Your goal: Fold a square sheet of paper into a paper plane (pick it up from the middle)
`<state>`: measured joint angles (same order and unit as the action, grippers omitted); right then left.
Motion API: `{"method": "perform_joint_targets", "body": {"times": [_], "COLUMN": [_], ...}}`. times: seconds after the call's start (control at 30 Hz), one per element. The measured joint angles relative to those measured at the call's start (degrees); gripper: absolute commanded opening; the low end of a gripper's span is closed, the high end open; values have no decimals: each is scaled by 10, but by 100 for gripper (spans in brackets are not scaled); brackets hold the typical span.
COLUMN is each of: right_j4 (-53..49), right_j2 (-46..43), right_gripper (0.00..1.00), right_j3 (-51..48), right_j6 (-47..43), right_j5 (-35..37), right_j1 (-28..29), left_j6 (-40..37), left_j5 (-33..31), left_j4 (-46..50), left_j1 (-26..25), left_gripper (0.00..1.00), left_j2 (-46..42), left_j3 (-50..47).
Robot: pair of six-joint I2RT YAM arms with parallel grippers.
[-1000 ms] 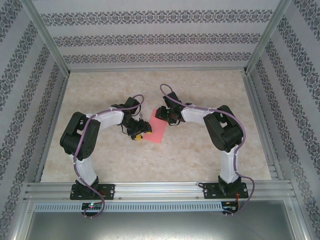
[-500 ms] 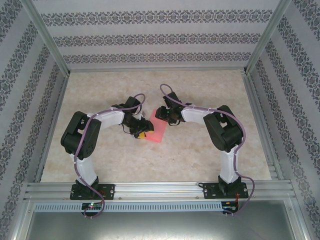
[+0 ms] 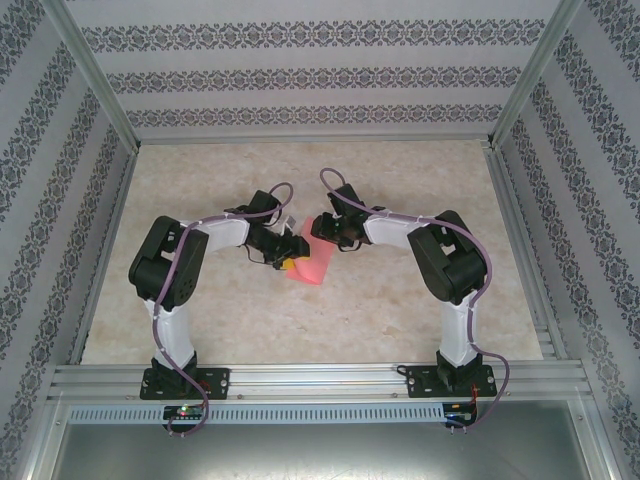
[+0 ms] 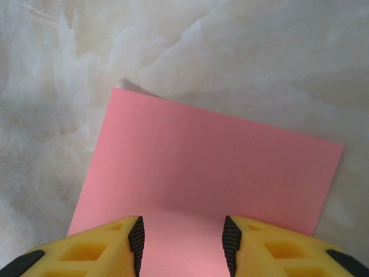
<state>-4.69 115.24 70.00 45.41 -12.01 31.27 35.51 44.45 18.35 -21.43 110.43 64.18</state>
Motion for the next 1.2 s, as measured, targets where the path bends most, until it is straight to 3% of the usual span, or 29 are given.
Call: {"method": "perform_joint_targets", "body": {"times": [0.67, 1.2], "right_j4": [-59, -79], "right_j2": [54, 24], "right_gripper": [44, 42], "right_j3": [85, 68], "right_j6": [-65, -77], "right_j5": [-130, -159], "right_j1": [-34, -41], "left_j6": [-26, -15], "left_j5": [17, 1], "left_j4": [-54, -63], "left_j1": [13, 13], "left_gripper": [55, 27], "left_j2": [6, 4], "left_j3": [-3, -26]}}
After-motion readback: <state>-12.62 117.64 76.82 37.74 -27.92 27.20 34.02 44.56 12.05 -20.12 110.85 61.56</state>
